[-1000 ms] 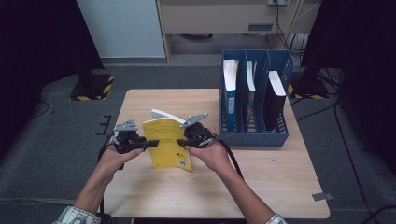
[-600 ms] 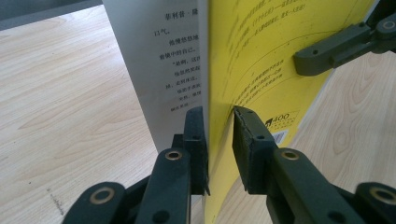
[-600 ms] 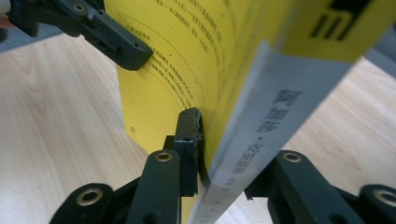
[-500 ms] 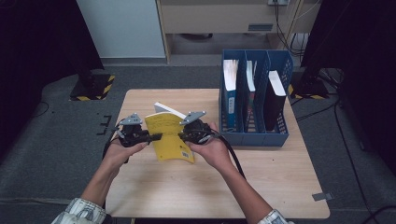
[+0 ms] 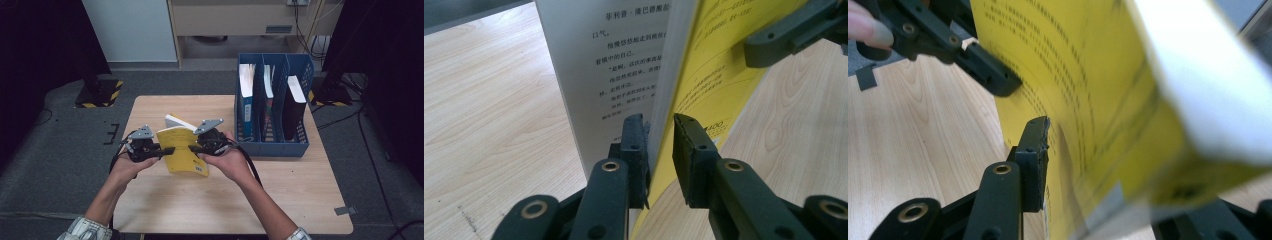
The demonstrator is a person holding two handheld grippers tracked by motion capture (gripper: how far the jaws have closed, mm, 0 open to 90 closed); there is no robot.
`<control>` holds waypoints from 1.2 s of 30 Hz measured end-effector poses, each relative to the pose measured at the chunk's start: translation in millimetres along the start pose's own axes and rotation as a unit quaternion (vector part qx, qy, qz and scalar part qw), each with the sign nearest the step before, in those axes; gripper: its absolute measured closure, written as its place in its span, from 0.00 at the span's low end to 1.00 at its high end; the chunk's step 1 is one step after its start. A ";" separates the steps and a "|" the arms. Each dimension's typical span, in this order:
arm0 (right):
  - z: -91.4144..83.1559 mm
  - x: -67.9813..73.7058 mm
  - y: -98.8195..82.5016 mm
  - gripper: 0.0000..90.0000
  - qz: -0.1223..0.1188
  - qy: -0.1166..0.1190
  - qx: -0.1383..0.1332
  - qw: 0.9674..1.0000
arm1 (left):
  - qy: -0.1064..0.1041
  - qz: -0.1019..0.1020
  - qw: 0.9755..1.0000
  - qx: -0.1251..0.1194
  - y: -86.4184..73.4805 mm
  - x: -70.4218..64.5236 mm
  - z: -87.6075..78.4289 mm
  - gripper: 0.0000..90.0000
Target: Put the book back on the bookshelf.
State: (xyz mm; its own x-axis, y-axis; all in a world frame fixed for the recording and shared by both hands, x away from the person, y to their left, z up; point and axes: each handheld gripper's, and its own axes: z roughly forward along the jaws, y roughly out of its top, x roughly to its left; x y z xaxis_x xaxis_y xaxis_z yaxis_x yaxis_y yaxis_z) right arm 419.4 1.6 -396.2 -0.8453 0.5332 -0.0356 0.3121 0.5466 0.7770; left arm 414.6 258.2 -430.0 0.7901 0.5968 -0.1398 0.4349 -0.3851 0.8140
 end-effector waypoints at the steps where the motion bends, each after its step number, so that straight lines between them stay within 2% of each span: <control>1: 0.0 0.0 1.9 0.68 -0.003 0.000 -0.002 1.000 | 0.000 0.000 1.000 0.000 0.0 -0.2 0.0 0.84; 3: 0.2 0.7 3.8 0.70 -0.001 0.000 -0.003 1.000 | 0.001 0.000 1.000 0.000 -0.1 -0.3 0.0 0.83; 4: 0.0 1.1 6.7 0.77 -0.009 -0.007 0.001 1.000 | 0.005 -0.003 1.000 -0.002 -0.4 -0.3 0.1 0.81; 6: -0.3 1.6 8.0 0.79 -0.012 -0.006 0.002 1.000 | 0.010 -0.005 1.000 -0.005 -0.8 -0.2 0.3 0.77; 8: -0.3 1.6 8.3 0.81 -0.019 -0.002 0.002 1.000 | 0.033 -0.017 0.999 -0.008 -2.8 2.9 0.2 0.68; 10: -0.4 -0.2 8.2 0.81 -0.018 -0.007 0.004 1.000 | 0.046 -0.027 0.999 -0.008 -6.8 6.6 -1.4 0.64; 15: 0.3 -10.2 7.1 0.82 -0.003 -0.020 0.000 1.000 | 0.061 -0.045 0.997 -0.008 -19.6 12.9 -6.1 0.58; 18: 0.2 -15.9 7.3 0.82 0.002 -0.035 -0.004 0.999 | 0.078 -0.041 0.996 0.004 -28.6 14.2 -7.7 0.54; 21: -0.7 -18.9 6.0 0.82 0.003 -0.044 -0.004 0.999 | 0.085 -0.040 0.995 0.014 -38.5 13.1 -8.4 0.52; 23: -2.0 -19.0 4.7 0.82 0.005 -0.041 -0.004 0.999 | 0.094 -0.034 0.995 0.026 -45.0 11.7 -7.9 0.50; 27: -4.9 -15.9 2.8 0.82 0.006 -0.026 -0.007 1.000 | 0.101 -0.035 0.994 0.036 -57.2 8.4 -5.4 0.47; 32: -7.2 -13.9 2.4 0.81 0.007 -0.015 -0.008 1.000 | 0.102 -0.042 0.993 0.045 -68.5 6.6 0.3 0.40; 36: -7.6 -13.7 3.7 0.80 0.008 -0.008 -0.010 1.000 | 0.107 -0.042 0.992 0.060 -76.1 5.3 4.8 0.34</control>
State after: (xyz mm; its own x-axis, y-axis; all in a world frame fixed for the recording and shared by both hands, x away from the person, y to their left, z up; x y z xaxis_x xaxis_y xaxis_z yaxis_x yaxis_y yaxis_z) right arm 428.9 -8.6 -388.1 -0.8334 0.5517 -0.0325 0.3166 0.5248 0.7901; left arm 387.8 287.3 -495.4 0.6451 0.7609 -0.0701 0.5535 -0.4021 0.7294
